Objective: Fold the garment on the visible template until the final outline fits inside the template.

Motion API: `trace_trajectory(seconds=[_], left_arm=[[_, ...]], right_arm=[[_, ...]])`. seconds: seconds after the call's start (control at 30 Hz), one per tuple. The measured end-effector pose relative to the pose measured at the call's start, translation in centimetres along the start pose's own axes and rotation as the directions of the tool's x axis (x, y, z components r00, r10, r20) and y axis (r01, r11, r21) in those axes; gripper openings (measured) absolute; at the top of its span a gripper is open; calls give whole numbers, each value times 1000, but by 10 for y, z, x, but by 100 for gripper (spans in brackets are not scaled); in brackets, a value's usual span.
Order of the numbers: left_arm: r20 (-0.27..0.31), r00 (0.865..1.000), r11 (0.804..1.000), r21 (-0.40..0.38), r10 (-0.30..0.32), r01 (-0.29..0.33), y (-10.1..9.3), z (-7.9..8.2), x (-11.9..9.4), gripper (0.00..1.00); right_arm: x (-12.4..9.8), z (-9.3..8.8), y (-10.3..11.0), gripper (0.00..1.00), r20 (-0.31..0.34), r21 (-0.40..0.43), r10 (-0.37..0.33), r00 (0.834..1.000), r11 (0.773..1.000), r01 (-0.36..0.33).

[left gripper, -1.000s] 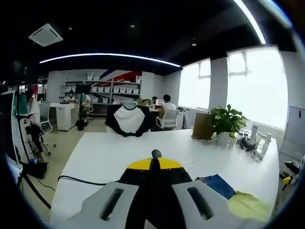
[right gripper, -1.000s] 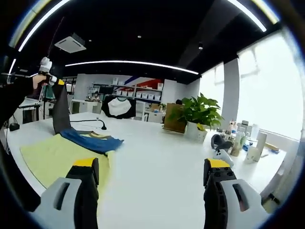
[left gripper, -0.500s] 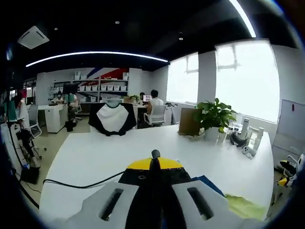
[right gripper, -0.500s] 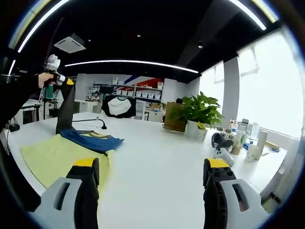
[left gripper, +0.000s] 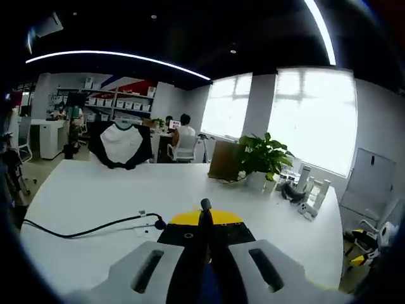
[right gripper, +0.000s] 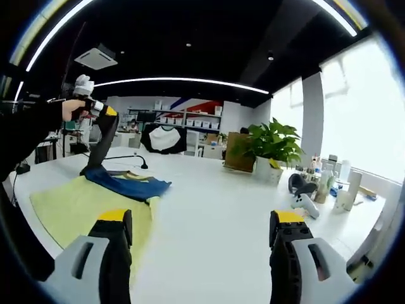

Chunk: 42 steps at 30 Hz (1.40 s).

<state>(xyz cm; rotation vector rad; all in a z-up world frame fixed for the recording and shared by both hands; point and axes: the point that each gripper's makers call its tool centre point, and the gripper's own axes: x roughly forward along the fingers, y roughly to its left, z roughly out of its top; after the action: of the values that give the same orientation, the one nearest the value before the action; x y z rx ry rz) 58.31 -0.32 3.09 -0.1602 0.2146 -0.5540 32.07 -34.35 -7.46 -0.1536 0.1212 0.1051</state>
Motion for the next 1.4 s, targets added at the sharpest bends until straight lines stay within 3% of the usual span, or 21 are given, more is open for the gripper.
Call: trace_trajectory(seconds=[0.23, 0.33, 0.5, 0.67, 0.77, 0.87, 1.1, 1.17, 1.23, 1.3, 1.4], left_arm=[[7, 997, 995, -62, -79, 80, -16, -16, 19, 2], [-19, 994, 992, -64, -107, 105, -24, -28, 24, 2], [10, 982, 978, -93, -189, 189, -44, -43, 27, 2], [10, 973, 965, -127, -231, 230, -49, -55, 34, 2], [88, 953, 950, -96, -291, 299, -58, -45, 36, 2], [58, 958, 959, -21, -282, 284, -57, -52, 41, 2], [42, 954, 953, -48, -298, 300, -64, -63, 52, 2], [29, 944, 943, -24, -330, 331, -71, -67, 55, 2], [8, 942, 942, 16, -336, 336, -74, -73, 58, 2], [-20, 927, 927, 3, -374, 374, -83, -82, 61, 2], [-71, 925, 928, -25, -373, 372, -90, -98, 72, 2]], right_arm=[[2, -2, 2, 92, -8, -6, 6, 1000, 1000, -6], [4, 0, 3, 92, 6, -26, 13, 1000, 1000, -13], [0, 7, 5, 92, 32, -49, 14, 999, 999, -12], [-3, 10, -1, 93, 37, -51, -13, 999, 999, 15], [-4, 10, -3, 92, 39, -45, -21, 999, 999, 23], [-4, 7, -4, 92, 33, -37, -22, 999, 999, 23], [-5, 7, -8, 92, 33, -46, -33, 999, 998, 34], [-7, 10, -12, 92, 48, -38, -51, 998, 998, 53], [-8, 11, -15, 92, 56, -33, -61, 997, 997, 63], [-8, 10, -15, 91, 54, -33, -62, 997, 997, 64], [-6, 9, -18, 90, 57, -20, -64, 996, 998, 66]])
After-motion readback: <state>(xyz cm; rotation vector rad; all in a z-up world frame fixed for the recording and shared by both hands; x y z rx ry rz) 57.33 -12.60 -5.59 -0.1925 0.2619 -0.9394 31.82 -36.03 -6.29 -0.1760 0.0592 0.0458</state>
